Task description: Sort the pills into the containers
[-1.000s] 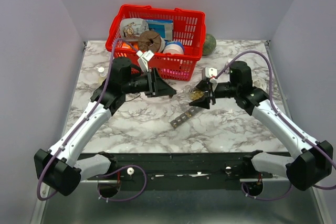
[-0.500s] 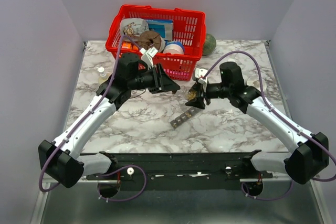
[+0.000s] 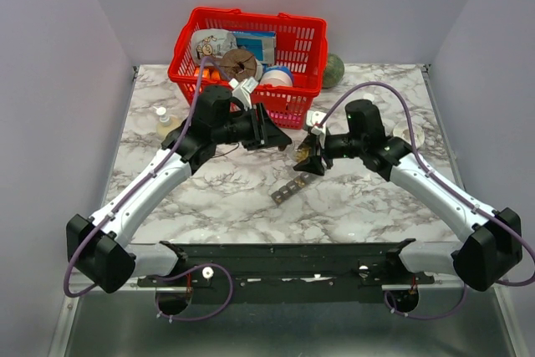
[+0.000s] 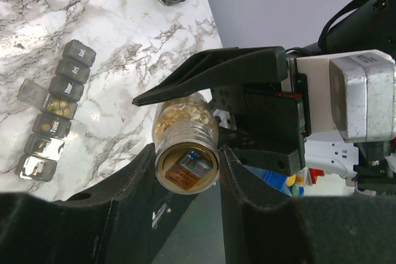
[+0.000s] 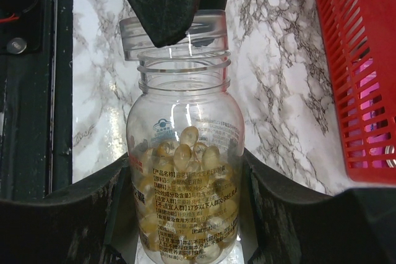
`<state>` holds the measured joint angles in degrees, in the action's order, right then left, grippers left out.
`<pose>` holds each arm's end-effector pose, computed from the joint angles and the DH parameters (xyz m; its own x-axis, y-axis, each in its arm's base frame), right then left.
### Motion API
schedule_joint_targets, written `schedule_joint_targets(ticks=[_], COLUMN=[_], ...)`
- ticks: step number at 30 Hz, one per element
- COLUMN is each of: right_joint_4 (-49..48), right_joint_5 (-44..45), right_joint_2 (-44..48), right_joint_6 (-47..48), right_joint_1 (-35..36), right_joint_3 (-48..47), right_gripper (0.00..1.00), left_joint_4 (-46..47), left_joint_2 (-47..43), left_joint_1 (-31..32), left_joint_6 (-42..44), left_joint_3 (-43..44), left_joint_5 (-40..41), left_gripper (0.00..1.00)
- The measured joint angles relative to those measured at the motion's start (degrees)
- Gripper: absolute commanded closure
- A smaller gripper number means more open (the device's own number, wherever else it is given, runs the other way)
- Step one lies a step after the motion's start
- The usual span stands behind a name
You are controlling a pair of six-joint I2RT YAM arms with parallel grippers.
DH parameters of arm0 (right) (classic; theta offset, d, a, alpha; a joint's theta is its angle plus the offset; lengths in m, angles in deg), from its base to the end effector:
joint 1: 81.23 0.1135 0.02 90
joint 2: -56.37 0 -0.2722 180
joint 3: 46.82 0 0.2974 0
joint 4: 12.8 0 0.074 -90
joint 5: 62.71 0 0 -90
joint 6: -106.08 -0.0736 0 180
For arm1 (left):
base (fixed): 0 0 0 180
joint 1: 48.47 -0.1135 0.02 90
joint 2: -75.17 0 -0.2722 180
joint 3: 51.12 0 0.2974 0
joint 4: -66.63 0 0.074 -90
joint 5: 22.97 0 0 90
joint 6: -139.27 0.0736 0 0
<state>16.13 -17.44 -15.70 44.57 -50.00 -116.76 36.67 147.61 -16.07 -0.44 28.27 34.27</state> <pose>0.2652 0.2214 0.2963 0.0339 -0.3758 -0.9261 -0.9873 0.1316 -0.0895 0.2811 -0.2255 0.3559 -0.8779 -0.2026 -0.4339 0.3116 0.4463 -0.8389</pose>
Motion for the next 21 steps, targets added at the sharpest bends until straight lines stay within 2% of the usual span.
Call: schedule_joint_targets(ticks=[13, 21], right_joint_4=[1.46, 2.60], right_joint_5=[1.92, 1.25], right_joint_2=[-0.44, -1.44], right_joint_6=[0.02, -1.49], right_joint_1=[0.92, 0.92], right_joint_3=[-0.48, -0.48], right_gripper=[0.99, 0.99], left_joint_4=[-0.44, -4.92], left_joint_2=[1.11, 2.73], left_joint_1=[1.73, 4.33], left_joint_6=[-0.72, 3.56], left_joint_3=[0.31, 3.58], left_joint_5=[3.28, 7.39], left_gripper=[0.97, 0.97])
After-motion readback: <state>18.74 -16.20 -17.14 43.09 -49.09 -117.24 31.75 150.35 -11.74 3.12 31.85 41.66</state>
